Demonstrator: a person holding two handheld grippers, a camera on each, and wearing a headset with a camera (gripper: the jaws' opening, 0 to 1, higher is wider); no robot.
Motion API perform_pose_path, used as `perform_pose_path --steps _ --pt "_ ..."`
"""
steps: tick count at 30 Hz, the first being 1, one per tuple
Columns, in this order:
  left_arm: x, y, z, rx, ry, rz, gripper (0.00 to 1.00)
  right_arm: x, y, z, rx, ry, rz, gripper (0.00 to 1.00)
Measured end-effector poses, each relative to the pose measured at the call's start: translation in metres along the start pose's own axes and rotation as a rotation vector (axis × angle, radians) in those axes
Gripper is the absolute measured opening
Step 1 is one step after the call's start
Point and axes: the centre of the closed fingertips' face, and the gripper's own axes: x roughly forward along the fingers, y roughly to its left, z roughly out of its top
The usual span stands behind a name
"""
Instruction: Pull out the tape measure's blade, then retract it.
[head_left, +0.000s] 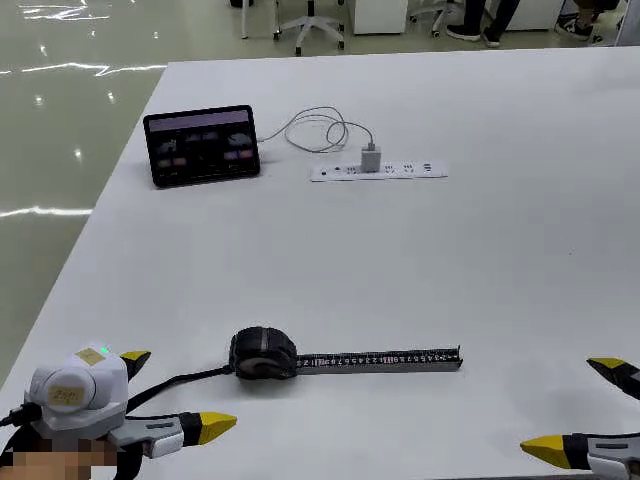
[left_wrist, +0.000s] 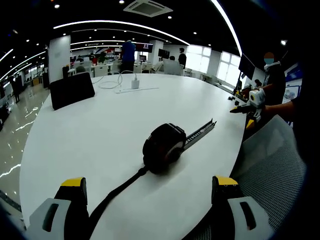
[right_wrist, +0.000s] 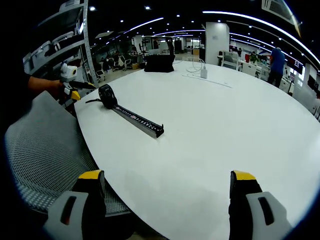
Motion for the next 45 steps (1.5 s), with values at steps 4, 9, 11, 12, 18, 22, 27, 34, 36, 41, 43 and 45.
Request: perform_pose_path --steps 4,9,11,12,18,22,27,34,36,41,43,45 --pt "0.0 0.0 -0.001 0.013 0.006 -0.003 1.0 0.0 0.0 -0.002 -0.005 0.007 -0.001 1.0" --pt "0.001 0.001 -0.001 0.01 0.005 -0.002 1.0 -0.001 0.0 -0.003 -0.013 0.016 -0.001 1.0" --pt "0.001 0.0 -0.002 0.01 0.006 -0.003 1.0 -0.001 0.0 -0.002 -0.007 0.011 0.002 1.0" --pt "0.001 0.0 -0.001 0.009 0.003 -0.004 1.0 -0.001 -0.001 -0.002 -0.005 0.009 0.001 1.0" --pt "0.002 -0.002 -0.003 0.004 0.007 -0.005 1.0 -0.001 0.0 -0.002 0.004 0.008 0.005 1.0" --pt "0.004 -0.005 0.0 0.007 0.008 -0.011 1.0 -0.002 -0.001 -0.002 0.0 0.009 0.006 1.0" --pt "0.006 -0.008 0.0 0.015 0.017 -0.017 1.0 -0.002 -0.001 0.001 -0.031 0.003 0.013 1.0" --pt "0.012 -0.012 0.002 0.022 0.038 0.002 1.0 -0.002 -0.003 0.002 -0.045 0.027 0.02 0.99" --pt "0.014 -0.014 0.005 0.014 0.034 0.008 1.0 -0.002 -0.003 0.005 -0.054 0.027 0.022 0.99" --pt "0.02 -0.025 0.007 0.012 0.039 -0.005 1.0 -0.002 -0.003 0.011 -0.087 0.033 0.015 0.97" --pt "0.023 -0.027 0.008 0.009 0.047 -0.007 1.0 -0.002 -0.004 0.012 -0.081 0.031 0.018 0.97" --pt "0.025 -0.031 0.009 0.002 0.056 -0.017 1.0 0.0 -0.002 0.01 -0.095 0.05 0.03 0.98"
